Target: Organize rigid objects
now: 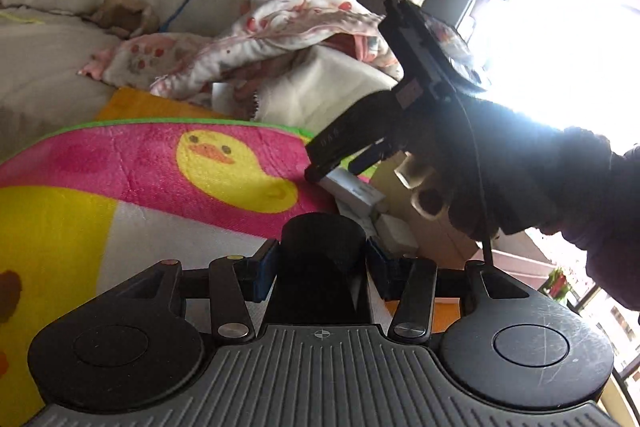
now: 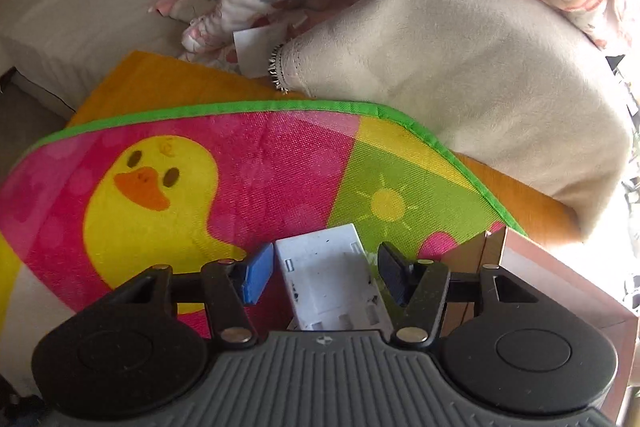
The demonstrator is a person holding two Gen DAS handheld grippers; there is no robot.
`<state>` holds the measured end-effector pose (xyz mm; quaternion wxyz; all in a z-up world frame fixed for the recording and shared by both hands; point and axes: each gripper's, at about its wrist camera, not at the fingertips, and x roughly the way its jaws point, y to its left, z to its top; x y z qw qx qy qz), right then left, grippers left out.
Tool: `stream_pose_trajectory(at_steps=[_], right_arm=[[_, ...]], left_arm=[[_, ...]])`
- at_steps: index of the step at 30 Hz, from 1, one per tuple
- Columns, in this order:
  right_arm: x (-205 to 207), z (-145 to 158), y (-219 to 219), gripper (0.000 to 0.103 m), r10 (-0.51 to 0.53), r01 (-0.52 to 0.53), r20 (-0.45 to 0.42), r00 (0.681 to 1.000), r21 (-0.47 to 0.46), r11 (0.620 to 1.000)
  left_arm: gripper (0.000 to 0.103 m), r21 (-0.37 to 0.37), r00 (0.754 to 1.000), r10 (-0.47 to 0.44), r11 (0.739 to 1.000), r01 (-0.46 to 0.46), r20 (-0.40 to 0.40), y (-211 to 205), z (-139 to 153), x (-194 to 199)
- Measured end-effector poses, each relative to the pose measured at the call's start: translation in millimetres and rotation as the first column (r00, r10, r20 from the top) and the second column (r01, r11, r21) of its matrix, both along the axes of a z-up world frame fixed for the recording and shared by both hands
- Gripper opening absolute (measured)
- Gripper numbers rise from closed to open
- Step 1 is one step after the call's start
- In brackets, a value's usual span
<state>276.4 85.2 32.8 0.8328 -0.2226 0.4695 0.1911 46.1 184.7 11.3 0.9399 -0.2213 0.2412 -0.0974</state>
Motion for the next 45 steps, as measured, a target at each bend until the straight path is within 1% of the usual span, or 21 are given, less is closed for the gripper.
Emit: stream_pose_trajectory(at_steps=[2,4,6,9,13,18,20,22,24,26,27,29,32,35,36,38,41,43,44,45], right_arm=[[2,-6,1,0.053,0.020,-0.021,-0.016,1.000,-0.024,1.000],[2,-4,-2,0.051,0.031,-0.032,-0.036,0.999,-0.024,0.999],[-2,-1,-7,0.049,0.049,-0.050,-0.064,0.997,-0.018,0.999],[-20,0,-15,0.048,0.097,-0.096,-0.101,0.990,0.009,0.995],[-63,2,-24,0.048,0.173,-0.169,-0.122,0.977,0.043,0.985],[-137,8,-43,0.048,0.322,-0.304,-0.159,0.933,0.127,0.944],[-166,10,-57,0.048,0.359,-0.336,-0.154,0.921,0.157,0.929],[-192,10,-74,0.048,0.380,-0.358,-0.125,0.916,0.167,0.918],[-213,12,-94,0.050,0.390,-0.372,-0.083,0.917,0.178,0.911],[-229,13,-115,0.055,0.385,-0.377,-0.014,0.923,0.168,0.911],[-236,13,-125,0.059,0.371,-0.370,0.022,0.928,0.152,0.917],[-241,12,-144,0.059,0.332,-0.340,0.078,0.940,0.130,0.932],[-239,9,-173,0.059,0.243,-0.256,0.121,0.963,0.116,0.960],[-241,4,-198,0.059,0.175,-0.195,0.177,0.968,0.101,0.976],[-241,4,-205,0.059,0.163,-0.184,0.180,0.970,0.110,0.977],[-243,4,-219,0.059,0.139,-0.166,0.173,0.975,0.155,0.974],[-248,0,-230,0.059,0.138,-0.174,0.168,0.976,0.221,0.960],[-252,-3,-229,0.059,0.152,-0.187,0.148,0.977,0.265,0.946],[-255,-6,-227,0.061,0.159,-0.194,0.140,0.977,0.294,0.936],[-258,-6,-225,0.062,0.170,-0.208,0.143,0.975,0.316,0.926]], left_arm=[[0.053,-0.045,1.000,0.020,0.999,-0.020,-0.004,9,-1,-1],[0.053,-0.061,0.999,0.037,0.997,-0.037,-0.006,13,-1,-1],[0.053,-0.066,0.999,0.044,0.997,-0.044,-0.003,15,-1,-1],[0.053,-0.058,0.999,0.048,0.997,-0.048,0.004,14,0,-2],[0.053,-0.052,0.998,0.066,0.996,-0.066,0.005,15,-1,-4],[0.053,-0.052,0.996,0.087,0.995,-0.086,0.012,16,0,-7],[0.053,-0.053,0.996,0.091,0.994,-0.091,0.011,16,1,-8],[0.053,-0.058,0.996,0.089,0.994,-0.089,0.006,14,2,-10],[0.053,-0.066,0.997,0.078,0.995,-0.077,0.002,10,4,-14],[0.053,-0.063,0.998,0.061,0.996,-0.061,-0.009,3,5,-20],[0.053,-0.056,0.999,0.048,0.997,-0.049,-0.018,-2,4,-24],[0.053,-0.042,0.999,0.025,0.999,-0.026,-0.040,-10,4,-31],[0.053,-0.020,0.997,-0.003,1.000,0.002,-0.078,-22,3,-42],[0.052,0.030,0.993,-0.030,0.999,0.034,-0.111,-37,5,-51],[0.052,0.050,0.992,-0.042,0.998,0.049,-0.120,-42,6,-54],[0.052,0.098,0.987,-0.080,0.991,0.094,-0.139,-56,9,-61],[0.053,0.184,0.977,-0.122,0.971,0.154,-0.177,-78,11,-71],[0.052,0.239,0.974,-0.131,0.955,0.174,-0.186,-89,11,-77],[0.052,0.268,0.973,-0.128,0.947,0.176,-0.190,-93,11,-78],[0.052,0.282,0.973,-0.125,0.943,0.177,-0.195,-95,12,-80]])
